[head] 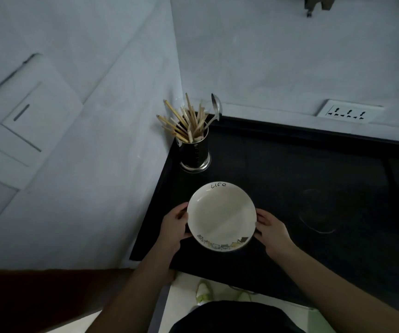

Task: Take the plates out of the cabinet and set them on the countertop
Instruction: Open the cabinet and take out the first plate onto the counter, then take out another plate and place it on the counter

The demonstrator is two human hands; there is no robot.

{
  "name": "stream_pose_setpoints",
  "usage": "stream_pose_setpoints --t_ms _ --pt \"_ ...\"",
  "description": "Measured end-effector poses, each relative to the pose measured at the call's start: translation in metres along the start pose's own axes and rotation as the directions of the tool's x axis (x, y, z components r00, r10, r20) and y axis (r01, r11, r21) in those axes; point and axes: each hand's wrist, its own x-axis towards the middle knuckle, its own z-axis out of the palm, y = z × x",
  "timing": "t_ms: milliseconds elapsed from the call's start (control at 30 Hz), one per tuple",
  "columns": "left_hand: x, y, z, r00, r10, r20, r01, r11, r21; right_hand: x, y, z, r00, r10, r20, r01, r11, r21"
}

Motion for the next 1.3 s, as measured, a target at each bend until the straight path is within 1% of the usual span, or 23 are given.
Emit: stream_pose_setpoints --t_ms 133,333,500,733,800,867,933,1000,1067,1133,1167,1200,1267,1300 --pt "0.011 0.002 -0.003 0.999 0.015 0.029 -0.016 0.999 0.039 0.002 -0.002 0.003 1.000 0.006 -0.013 -0.006 1.000 0.001" --pt "0.023 0.008 -0.002 0.999 0.023 0.025 -0.025 0.995 0.098 0.003 -0.003 0.006 0.999 0.012 -0.029 -0.012 1.000 0.018" --pt "0.026 0.010 -0.001 0.998 0.066 0.025 -0.068 0.990 0.126 0.002 -0.002 0.008 0.999 0.004 -0.043 -0.004 1.000 0.013" --pt "0.031 0.007 0.000 0.992 0.116 -0.048 -0.104 0.975 0.198 -0.002 -0.006 0.010 1.000 -0.010 -0.029 0.008 0.999 -0.051" --pt "0.028 0.006 -0.001 0.984 0.153 -0.089 -0.127 0.959 0.252 -0.004 -0.007 0.009 0.999 -0.002 -0.037 -0.001 0.997 -0.077" --pt "0.023 0.006 -0.003 0.970 0.219 -0.109 -0.171 0.924 0.341 -0.007 -0.008 0.005 0.999 -0.004 -0.039 0.000 0.993 -0.114" --pt "0.016 0.008 -0.003 0.953 0.290 -0.088 -0.226 0.874 0.429 -0.012 -0.010 -0.001 1.000 -0.012 -0.019 0.008 0.987 -0.159" --pt "0.009 0.011 -0.002 0.935 0.352 -0.029 -0.286 0.804 0.522 -0.018 -0.012 -0.008 1.000 -0.013 -0.005 0.012 0.983 -0.181" --pt "0.000 0.015 -0.001 0.904 0.421 0.069 -0.374 0.704 0.603 -0.023 -0.014 -0.017 0.999 -0.032 -0.004 0.030 0.975 -0.222" --pt "-0.010 0.019 0.000 0.865 0.468 0.181 -0.456 0.581 0.675 -0.029 -0.013 -0.026 0.997 -0.073 -0.002 0.068 0.947 -0.313" --pt "-0.015 0.019 0.000 0.841 0.485 0.239 -0.493 0.503 0.710 -0.033 -0.011 -0.030 0.994 -0.108 0.006 0.102 0.912 -0.398" --pt "-0.021 0.020 0.001 0.810 0.504 0.300 -0.529 0.408 0.744 -0.038 -0.009 -0.033 0.988 -0.150 0.025 0.142 0.848 -0.511" --pt "-0.033 0.020 0.003 0.738 0.531 0.418 -0.589 0.203 0.782 -0.048 -0.004 -0.038 0.971 -0.227 0.069 0.205 0.656 -0.727" --pt "-0.038 0.020 0.006 0.707 0.534 0.464 -0.605 0.117 0.788 -0.052 -0.001 -0.040 0.959 -0.269 0.086 0.227 0.554 -0.801"
